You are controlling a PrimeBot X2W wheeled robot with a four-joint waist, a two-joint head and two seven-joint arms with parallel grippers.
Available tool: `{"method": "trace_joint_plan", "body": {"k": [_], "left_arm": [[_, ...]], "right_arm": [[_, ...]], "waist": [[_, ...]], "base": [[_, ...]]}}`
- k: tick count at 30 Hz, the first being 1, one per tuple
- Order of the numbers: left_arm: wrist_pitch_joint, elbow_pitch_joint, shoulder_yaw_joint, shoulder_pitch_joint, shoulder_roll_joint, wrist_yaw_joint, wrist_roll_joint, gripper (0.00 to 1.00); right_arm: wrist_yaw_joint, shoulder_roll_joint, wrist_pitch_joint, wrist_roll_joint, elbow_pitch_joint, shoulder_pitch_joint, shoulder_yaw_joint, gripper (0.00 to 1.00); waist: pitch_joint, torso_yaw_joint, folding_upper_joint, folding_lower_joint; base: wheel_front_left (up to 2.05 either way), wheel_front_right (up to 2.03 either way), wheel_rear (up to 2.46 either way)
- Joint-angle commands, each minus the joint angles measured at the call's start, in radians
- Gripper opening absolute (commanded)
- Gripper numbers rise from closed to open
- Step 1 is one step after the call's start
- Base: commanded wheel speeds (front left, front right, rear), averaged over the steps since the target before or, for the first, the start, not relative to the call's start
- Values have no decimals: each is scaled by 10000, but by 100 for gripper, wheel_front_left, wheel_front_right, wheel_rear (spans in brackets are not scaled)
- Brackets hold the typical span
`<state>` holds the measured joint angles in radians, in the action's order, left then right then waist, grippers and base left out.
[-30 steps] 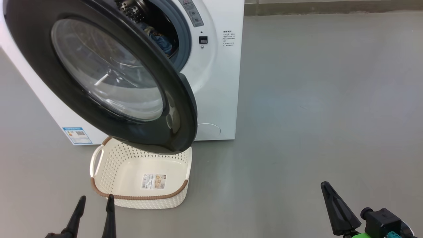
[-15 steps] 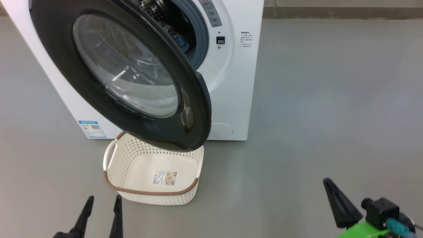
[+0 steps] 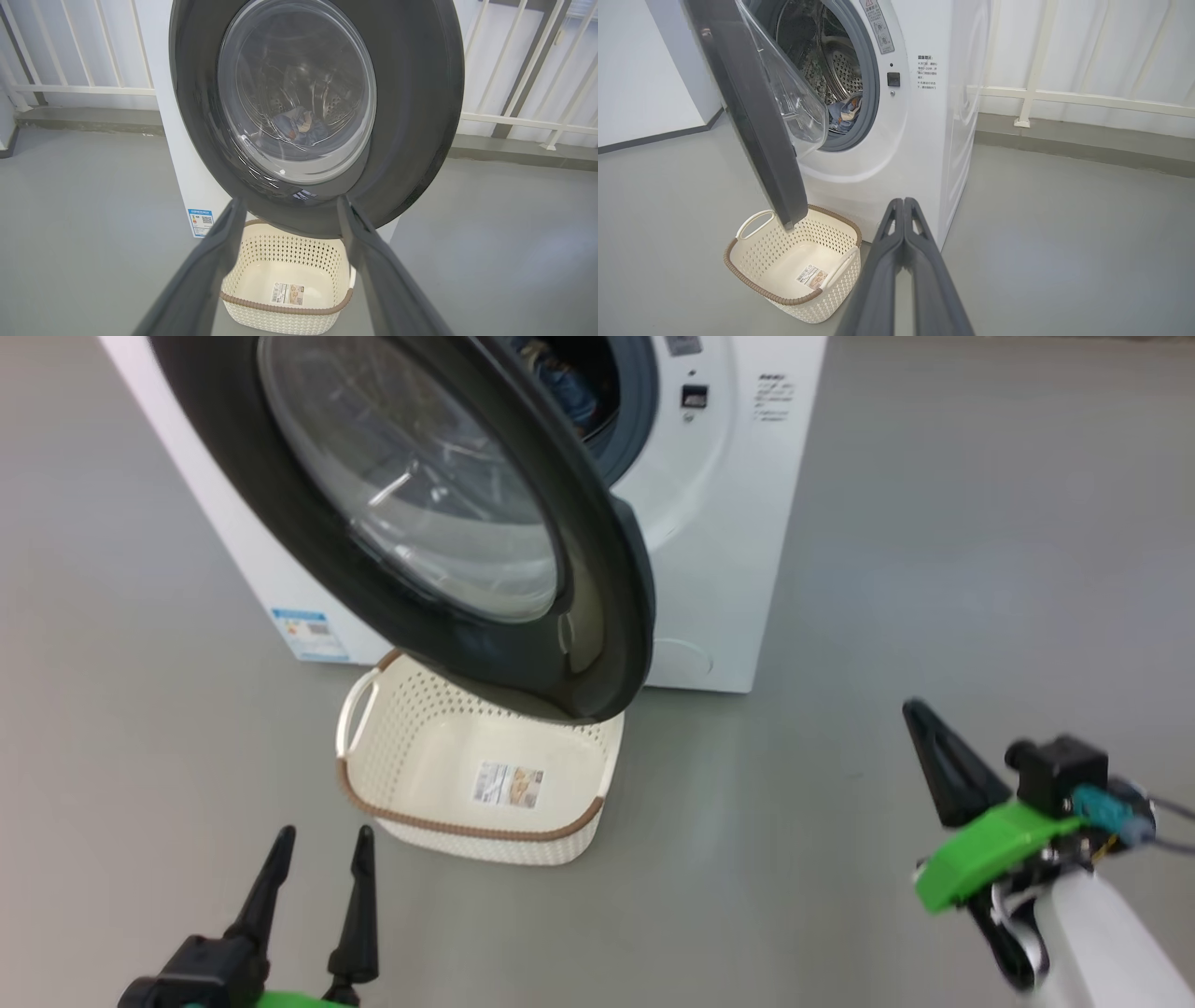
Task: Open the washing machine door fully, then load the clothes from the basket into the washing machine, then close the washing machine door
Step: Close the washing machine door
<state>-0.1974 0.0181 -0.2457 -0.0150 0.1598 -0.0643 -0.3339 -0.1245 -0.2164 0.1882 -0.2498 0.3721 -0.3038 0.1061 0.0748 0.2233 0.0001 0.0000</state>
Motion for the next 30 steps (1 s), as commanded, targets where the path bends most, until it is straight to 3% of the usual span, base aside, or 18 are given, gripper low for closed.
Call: {"method": "trace_joint_plan", "body": {"k": [1, 19, 24, 30], "left_arm": [[-148, -80, 276, 513, 81, 94, 129, 100], [-585, 598, 61, 1552, -375, 375, 152, 100], [-618, 669, 97, 1651, -449, 402, 182, 100], [-638, 722, 196, 1747, -539, 463, 204, 100]], "right_arm": [[-62, -126, 130, -103, -23, -538, 310, 0], [-62, -515, 626, -601, 2478, -4360, 1215, 0], [-62, -508, 699, -721, 2329, -5169, 1255, 0], [-62, -418, 730, -720, 1027, -6122, 1617, 0]], "waist": [[370, 362, -1, 0], [1460, 1588, -1, 0], [1576, 1680, -1, 0], [1686, 1739, -1, 0]], "base": [[0, 0, 0], [0, 0, 0], [0, 0, 0], [0, 0, 0]]}}
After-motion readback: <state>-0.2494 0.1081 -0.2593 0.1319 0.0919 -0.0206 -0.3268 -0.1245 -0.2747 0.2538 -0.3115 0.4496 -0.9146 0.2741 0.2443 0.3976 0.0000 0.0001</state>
